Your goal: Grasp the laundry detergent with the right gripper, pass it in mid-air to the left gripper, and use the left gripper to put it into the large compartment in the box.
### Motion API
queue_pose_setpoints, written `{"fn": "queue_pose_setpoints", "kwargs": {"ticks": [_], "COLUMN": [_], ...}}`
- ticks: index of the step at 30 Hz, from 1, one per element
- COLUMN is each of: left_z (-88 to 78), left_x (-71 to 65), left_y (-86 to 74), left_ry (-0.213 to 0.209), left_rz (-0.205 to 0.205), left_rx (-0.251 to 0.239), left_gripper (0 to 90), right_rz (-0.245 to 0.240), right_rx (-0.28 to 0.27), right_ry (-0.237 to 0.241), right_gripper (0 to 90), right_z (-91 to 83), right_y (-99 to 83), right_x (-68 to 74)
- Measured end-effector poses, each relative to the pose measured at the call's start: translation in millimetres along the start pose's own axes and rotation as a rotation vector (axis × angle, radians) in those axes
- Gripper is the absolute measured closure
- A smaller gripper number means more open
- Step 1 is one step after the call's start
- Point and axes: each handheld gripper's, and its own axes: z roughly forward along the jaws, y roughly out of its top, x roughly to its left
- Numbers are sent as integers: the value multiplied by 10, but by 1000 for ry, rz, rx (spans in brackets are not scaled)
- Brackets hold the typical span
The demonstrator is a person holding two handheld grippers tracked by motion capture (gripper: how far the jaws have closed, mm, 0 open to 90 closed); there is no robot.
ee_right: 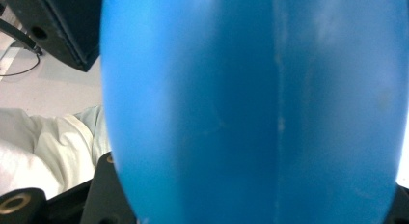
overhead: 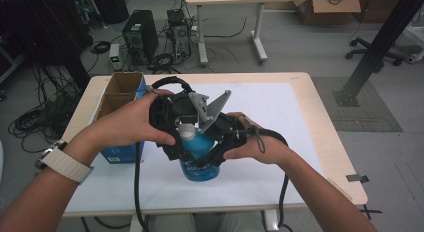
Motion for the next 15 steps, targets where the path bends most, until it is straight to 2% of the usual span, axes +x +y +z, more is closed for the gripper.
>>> {"fn": "queue_pose_setpoints", "kwargs": {"ticks": [15], "left_z": [12], "left_x": [17], "left_y": [0], "left_ry": [-6], "left_rz": [6], "left_rx": [-3], "left_gripper": [211], "right_rz": [4], "right_rx": [4], "right_ry": [-1], "right_gripper": [433], "right_z": [5], "right_y": [-6], "right_x": [-11]}}
